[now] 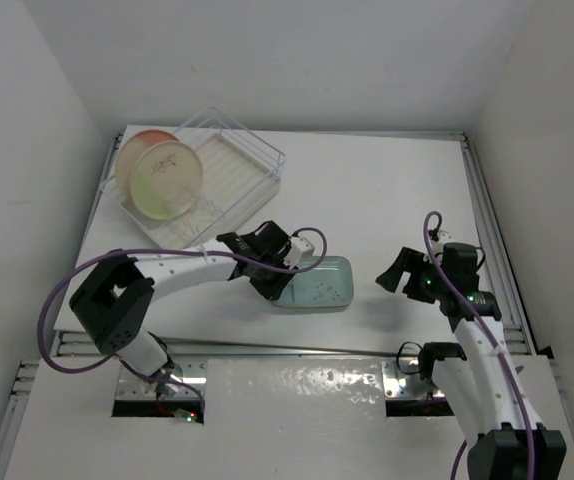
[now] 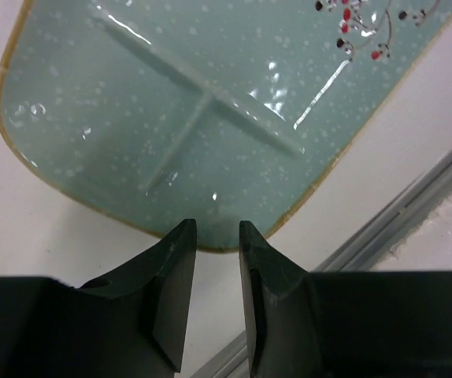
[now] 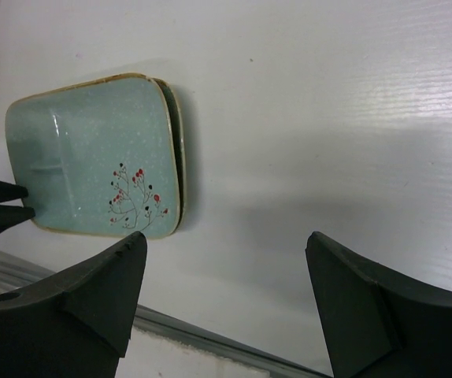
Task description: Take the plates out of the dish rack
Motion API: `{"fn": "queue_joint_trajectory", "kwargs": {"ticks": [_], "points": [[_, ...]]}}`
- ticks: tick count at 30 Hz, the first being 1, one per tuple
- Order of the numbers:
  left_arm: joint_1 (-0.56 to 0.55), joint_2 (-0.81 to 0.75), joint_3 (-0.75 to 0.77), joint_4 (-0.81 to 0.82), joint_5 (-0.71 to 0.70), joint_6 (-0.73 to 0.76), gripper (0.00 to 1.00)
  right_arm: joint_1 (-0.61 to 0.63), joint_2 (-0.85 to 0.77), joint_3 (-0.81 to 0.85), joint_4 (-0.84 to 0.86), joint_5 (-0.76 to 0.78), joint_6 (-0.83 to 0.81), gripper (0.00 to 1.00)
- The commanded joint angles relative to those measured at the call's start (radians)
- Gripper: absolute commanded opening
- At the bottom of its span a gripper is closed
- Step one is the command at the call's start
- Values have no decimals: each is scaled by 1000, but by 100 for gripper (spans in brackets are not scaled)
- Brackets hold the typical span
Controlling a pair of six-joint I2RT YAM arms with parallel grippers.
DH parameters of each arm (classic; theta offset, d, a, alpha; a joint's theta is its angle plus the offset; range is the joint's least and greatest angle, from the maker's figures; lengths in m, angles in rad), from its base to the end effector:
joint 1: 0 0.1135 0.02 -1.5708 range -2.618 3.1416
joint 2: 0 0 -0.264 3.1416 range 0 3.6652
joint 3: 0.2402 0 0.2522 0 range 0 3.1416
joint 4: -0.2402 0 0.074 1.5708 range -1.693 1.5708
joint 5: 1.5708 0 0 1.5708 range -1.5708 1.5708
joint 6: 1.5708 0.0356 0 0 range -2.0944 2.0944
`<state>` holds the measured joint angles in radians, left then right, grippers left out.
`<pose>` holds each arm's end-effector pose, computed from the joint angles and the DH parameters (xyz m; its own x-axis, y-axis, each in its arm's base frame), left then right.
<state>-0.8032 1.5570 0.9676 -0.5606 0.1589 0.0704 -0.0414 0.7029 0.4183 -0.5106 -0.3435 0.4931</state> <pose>0.2028 -0.2183 0.1916 -0.5791 0.7001 -0.4176 0.7981 0.5914 -0.1153 0.1462 0.0059 0.1962 -0.7215 0.4760 -0.5029 0.1645 0.8233 0.5432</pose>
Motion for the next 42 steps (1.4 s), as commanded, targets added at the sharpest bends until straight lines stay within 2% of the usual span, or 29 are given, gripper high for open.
{"fn": "queue_joint_trajectory", "kwargs": {"ticks": [1, 4, 13, 16, 20, 22, 24, 28, 29, 31, 32, 36, 38, 42], "points": [[-2, 26, -12, 70, -59, 14, 27, 5, -32, -9, -3, 6, 9, 81], [-2, 28, -24, 90, -91, 11, 27, 5, -46, -4, -23, 18, -1, 81], [-2, -23, 31, 27, -44, -9, 28, 6, -48, 23, -66, 28, -22, 81], [-2, -34, 103, -18, -35, -14, 29, 6, -51, 25, -69, 26, -22, 81], [13, -31, 277, -76, -33, -12, 34, 6, -48, 36, -68, 21, -22, 81], [77, -15, 357, -116, -3, -6, 38, 5, -48, 37, -63, 20, -27, 82], [189, 9, 489, -156, 4, 29, 42, 5, -45, 36, -57, 14, -30, 82], [370, 12, 682, -179, -107, 135, 59, 6, -48, 24, -54, -11, -50, 82], [459, 15, 707, -182, -107, 150, 62, 5, -46, 16, -55, -14, -62, 82], [556, 49, 810, -218, -58, 186, 68, 5, -48, 2, -46, -22, -73, 82], [650, 72, 845, -261, -44, 215, 69, 5, -45, -3, -40, -25, -80, 82], [850, 216, 968, -317, 36, 279, 68, 5, -19, -22, 9, -55, -79, 82], [901, 245, 984, -321, 59, 333, 67, 5, 7, -21, 29, -64, -77, 82], [917, 285, 988, -329, 31, 371, 65, 5, 43, -15, 38, -68, -88, 82]]}}
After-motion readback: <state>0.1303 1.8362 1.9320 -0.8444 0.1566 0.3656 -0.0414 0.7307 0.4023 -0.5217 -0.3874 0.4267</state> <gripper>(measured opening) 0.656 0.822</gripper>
